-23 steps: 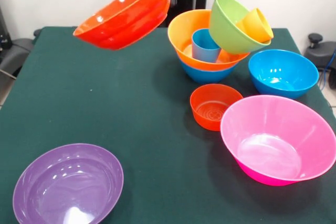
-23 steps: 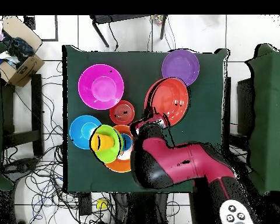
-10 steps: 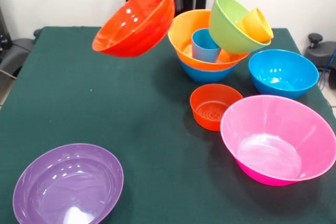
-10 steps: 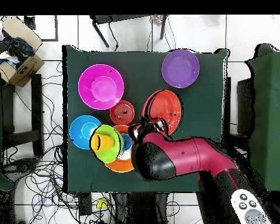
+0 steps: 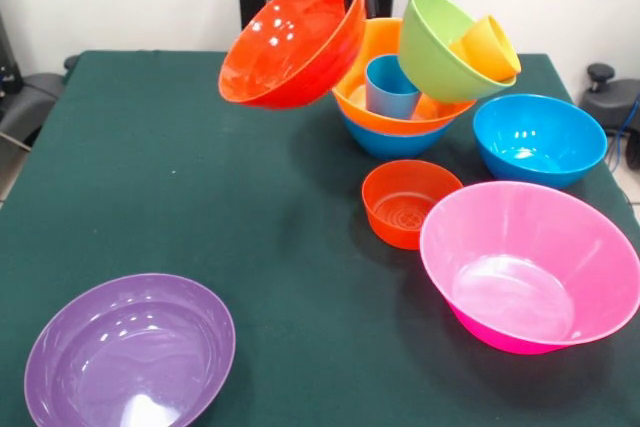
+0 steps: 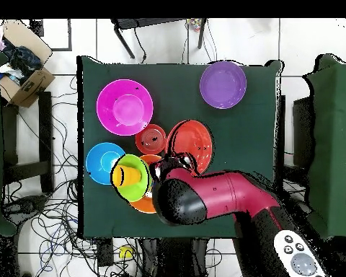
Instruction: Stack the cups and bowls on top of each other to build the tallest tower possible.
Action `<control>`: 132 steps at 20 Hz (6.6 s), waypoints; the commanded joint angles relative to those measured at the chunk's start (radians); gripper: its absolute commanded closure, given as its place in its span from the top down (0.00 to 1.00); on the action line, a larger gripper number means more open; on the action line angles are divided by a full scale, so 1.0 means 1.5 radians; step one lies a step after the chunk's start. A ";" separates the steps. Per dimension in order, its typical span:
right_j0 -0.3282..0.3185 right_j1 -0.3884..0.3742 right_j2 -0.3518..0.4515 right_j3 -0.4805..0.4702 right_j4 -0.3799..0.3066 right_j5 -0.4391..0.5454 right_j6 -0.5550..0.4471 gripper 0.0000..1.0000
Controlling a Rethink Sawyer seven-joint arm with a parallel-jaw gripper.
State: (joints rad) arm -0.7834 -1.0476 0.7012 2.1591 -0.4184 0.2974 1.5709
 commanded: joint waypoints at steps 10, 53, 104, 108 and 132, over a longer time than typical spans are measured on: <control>0.091 0.013 -0.040 0.034 0.037 0.058 0.093 0.00; 0.071 0.081 -0.069 0.108 0.078 -0.040 0.112 0.00; 0.068 -0.036 -0.038 0.114 0.137 0.011 0.067 1.00; 0.056 -0.039 -0.025 0.109 0.148 0.028 0.049 1.00; 0.022 0.006 -0.013 -0.144 0.091 0.180 -0.056 1.00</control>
State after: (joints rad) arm -0.7693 -1.1285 0.6607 2.0348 -0.1859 0.4917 1.5719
